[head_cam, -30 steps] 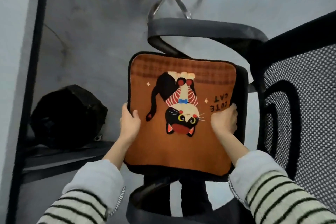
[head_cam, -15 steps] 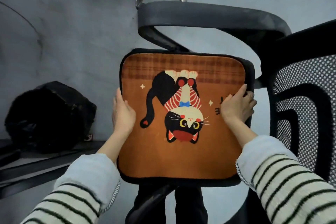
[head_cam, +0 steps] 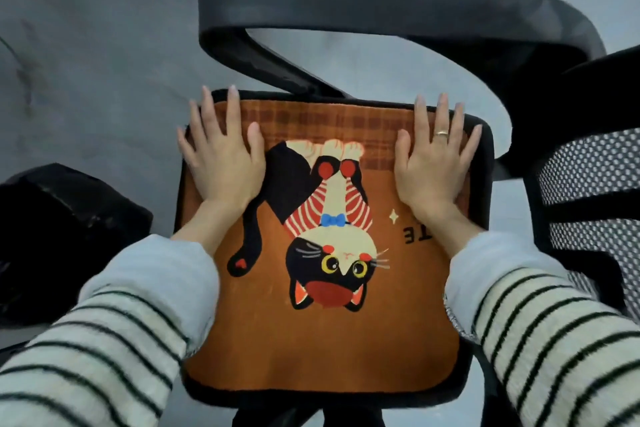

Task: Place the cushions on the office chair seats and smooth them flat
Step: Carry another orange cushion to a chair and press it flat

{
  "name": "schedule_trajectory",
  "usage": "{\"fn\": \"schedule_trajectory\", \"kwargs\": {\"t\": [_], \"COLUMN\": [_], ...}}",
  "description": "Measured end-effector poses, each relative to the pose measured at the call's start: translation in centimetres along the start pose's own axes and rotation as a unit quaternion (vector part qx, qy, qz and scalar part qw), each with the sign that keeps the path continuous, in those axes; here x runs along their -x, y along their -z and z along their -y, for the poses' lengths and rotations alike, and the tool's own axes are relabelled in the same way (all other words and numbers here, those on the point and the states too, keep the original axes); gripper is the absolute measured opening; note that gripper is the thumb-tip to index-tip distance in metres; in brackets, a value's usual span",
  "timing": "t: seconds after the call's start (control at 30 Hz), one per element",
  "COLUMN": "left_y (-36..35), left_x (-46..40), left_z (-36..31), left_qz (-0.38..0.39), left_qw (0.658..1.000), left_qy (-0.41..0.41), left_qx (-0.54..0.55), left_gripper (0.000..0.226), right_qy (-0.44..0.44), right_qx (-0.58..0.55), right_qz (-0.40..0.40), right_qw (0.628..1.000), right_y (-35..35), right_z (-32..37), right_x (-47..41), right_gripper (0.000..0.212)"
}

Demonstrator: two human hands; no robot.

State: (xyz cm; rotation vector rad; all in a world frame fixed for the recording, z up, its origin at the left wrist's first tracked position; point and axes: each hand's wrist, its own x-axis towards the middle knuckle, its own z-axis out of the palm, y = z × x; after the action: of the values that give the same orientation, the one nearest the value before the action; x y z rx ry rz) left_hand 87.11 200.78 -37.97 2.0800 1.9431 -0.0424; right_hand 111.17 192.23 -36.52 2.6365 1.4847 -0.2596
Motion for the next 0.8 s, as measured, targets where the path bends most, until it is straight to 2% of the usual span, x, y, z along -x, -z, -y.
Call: {"fn": "schedule_trajectory", "kwargs": {"t": [0.2,0.27,0.33,0.4,0.53,0.67,0.8], "left_y": [0.7,0.6,0.1,-0.6,-2.1,-1.1,-1.1], "left_x": [-0.2,1.3,2.4,2.6,2.4,2.5,5.8], "left_z": [-1.9,-3.5,-5.2,-6.3,-6.3,-6.3,-4.4], "left_qz": [-0.003,0.003,0.006,0.004,-0.019,-0.003,0.009], "left_qw": [1.0,0.998,0.987,0.979,0.979,0.978,0.974], "left_qy": [-0.021,-0.07,-0.161,-0.203,-0.195,-0.202,-0.222], "left_qx": [0.014,0.01,-0.005,-0.036,-0.062,-0.056,-0.044], "left_gripper": [0.055,0.054,0.052,0.052,0.053,0.052,0.051], "right_qy": [-0.028,0.026,0.122,0.159,0.147,0.151,0.114], "right_qx": [-0.01,-0.023,-0.031,-0.026,-0.017,-0.021,-0.036], "right_qz": [0.011,0.012,0.005,-0.004,-0.025,-0.019,-0.011], "right_qw": [1.0,0.999,0.992,0.987,0.989,0.988,0.993], "right_y": [0.8,1.4,1.2,0.4,-1.7,-0.7,-1.3], "right_z": [0.0,1.3,3.2,4.5,4.3,4.5,5.3], "right_x": [0.5,1.0,1.5,1.7,1.4,1.7,6.2], "right_gripper": [0.055,0.054,0.052,0.052,0.053,0.053,0.053]}}
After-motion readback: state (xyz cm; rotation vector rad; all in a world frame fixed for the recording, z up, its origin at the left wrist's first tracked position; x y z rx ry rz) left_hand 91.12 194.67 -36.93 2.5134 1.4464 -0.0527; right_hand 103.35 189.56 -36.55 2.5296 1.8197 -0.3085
